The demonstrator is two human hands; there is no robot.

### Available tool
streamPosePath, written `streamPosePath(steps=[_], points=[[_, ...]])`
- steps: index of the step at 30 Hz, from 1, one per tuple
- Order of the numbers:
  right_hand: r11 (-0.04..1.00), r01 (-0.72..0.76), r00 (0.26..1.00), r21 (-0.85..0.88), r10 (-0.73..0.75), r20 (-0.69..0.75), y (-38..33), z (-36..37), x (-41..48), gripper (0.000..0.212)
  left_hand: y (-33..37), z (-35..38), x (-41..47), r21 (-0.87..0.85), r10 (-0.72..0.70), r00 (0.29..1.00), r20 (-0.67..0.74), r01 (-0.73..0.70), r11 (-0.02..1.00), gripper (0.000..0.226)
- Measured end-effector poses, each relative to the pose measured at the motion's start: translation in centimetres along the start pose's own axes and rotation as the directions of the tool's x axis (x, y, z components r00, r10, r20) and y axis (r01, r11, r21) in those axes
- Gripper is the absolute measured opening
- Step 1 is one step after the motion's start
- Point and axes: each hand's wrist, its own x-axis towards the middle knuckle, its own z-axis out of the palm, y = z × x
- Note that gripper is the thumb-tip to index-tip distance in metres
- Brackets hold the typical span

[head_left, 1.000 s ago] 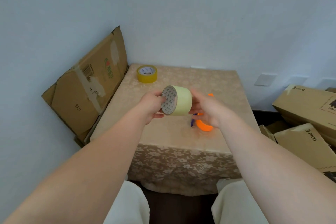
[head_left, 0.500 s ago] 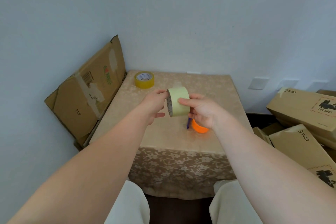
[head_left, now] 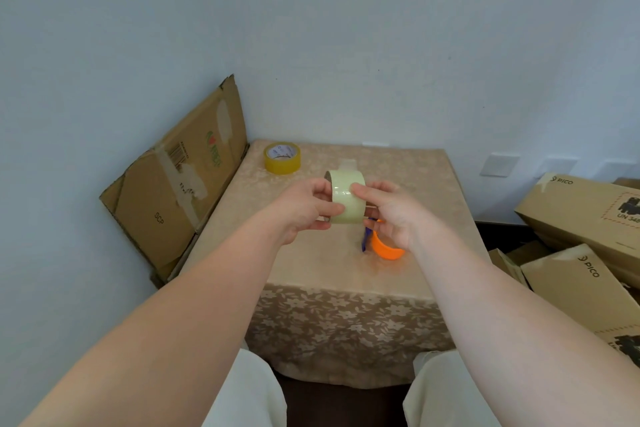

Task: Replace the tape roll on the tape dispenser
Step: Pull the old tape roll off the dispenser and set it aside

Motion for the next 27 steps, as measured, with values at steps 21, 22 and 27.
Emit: streamPosePath(steps=[21,22,27], points=[[0.999,0.009,0.977,-0.034,-0.016,-0.212,-1.0,-1.1,-0.7,0.016,0.5,1.0,-0.6,0.014,-0.048,0.994,0.102,0.047,0.999,0.008],[0.998,0.017,0.975,-0.056,-0.029,-0.218,-1.0,-1.2,-0.7,0.016,0.5,0.9,-0.6,0.015,-0.046,0.995,0.092,0.045,0.999,0.009],[0.996,0.056,0.968,-0.072,-0.072,-0.239,-1.0,-0.9,-0.7,0.013,0.4,0.5,-0.8,0.035,0.002,0.997,0.076,-0.005,0.999,0.010]])
